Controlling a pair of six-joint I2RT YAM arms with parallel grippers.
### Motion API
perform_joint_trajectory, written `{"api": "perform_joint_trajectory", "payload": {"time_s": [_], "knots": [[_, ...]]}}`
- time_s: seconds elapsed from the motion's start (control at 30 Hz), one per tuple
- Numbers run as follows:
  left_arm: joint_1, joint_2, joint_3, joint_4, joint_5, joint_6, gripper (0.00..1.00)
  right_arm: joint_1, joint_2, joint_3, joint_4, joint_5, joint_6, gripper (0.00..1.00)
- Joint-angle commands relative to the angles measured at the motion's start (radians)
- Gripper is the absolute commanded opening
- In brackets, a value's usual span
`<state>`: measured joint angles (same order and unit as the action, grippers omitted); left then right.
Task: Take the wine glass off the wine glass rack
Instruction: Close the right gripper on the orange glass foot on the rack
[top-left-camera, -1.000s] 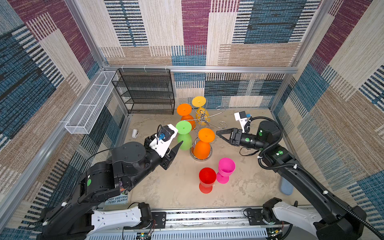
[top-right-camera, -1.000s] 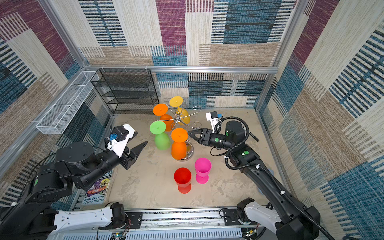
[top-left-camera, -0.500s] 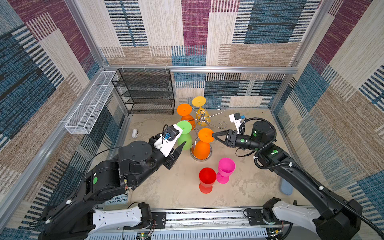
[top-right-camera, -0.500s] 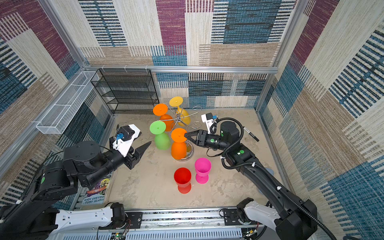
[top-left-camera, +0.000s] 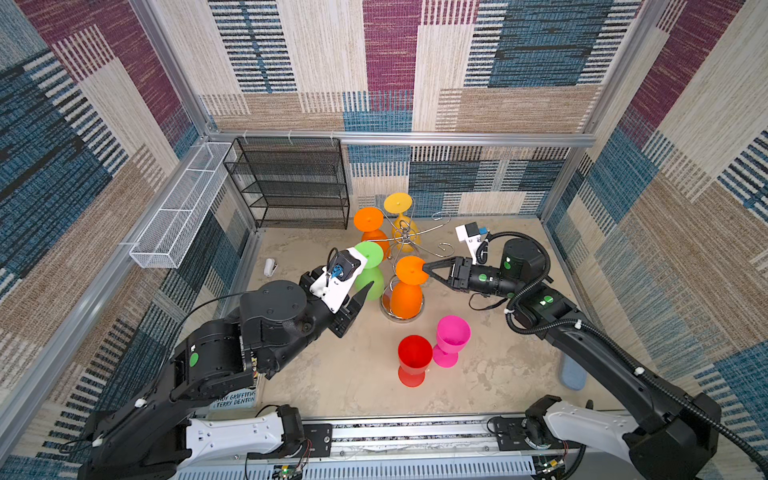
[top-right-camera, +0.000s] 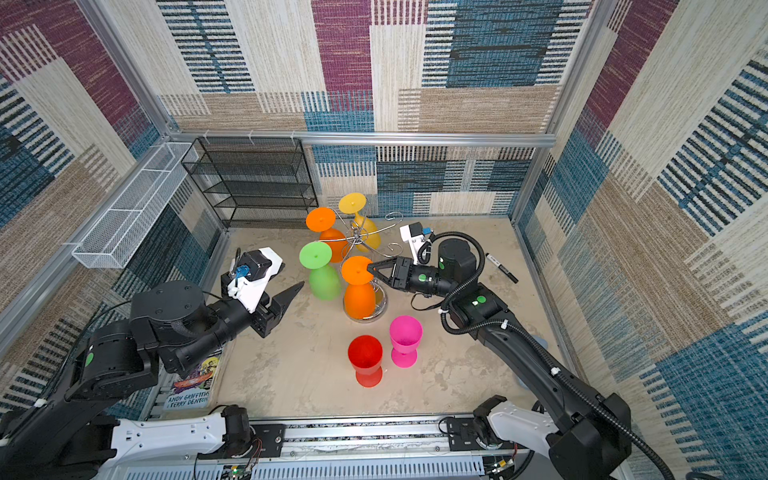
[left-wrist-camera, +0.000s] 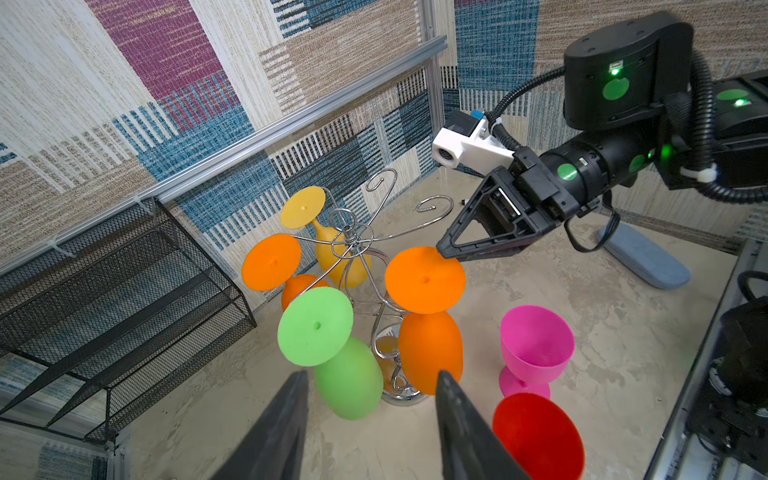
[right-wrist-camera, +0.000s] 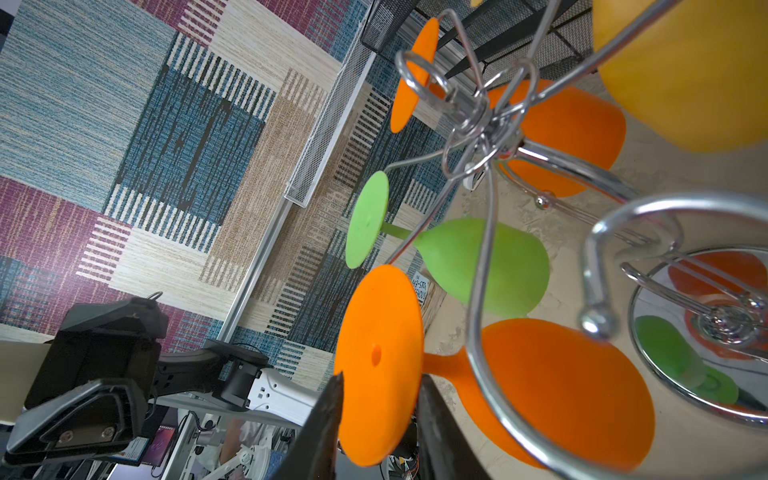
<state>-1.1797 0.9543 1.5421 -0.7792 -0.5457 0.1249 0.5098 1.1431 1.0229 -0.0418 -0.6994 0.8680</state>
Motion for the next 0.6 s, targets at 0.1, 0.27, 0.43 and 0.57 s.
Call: {"api": "perform_joint_trajectory", "payload": {"time_s": [0.1, 0.27, 0.43, 0.57], "knots": [[0.007, 0.004, 0.003, 0.035, 0.004, 0.002, 0.52, 0.004, 0.012, 0.016, 0.011, -0.025, -0.012, 0.26], [0.012, 0.010, 0.003, 0.035, 0.010, 0.007, 0.52, 0.007, 0.024, 0.020, 0.012, -0.030, -0.009, 0.22], [0.020, 0.013, 0.003, 0.038, 0.015, 0.010, 0.52, 0.009, 0.036, 0.028, 0.016, -0.039, -0.009, 0.19], [0.029, 0.015, 0.001, 0.036, 0.022, 0.009, 0.51, 0.009, 0.043, 0.037, 0.017, -0.042, -0.005, 0.15]]}}
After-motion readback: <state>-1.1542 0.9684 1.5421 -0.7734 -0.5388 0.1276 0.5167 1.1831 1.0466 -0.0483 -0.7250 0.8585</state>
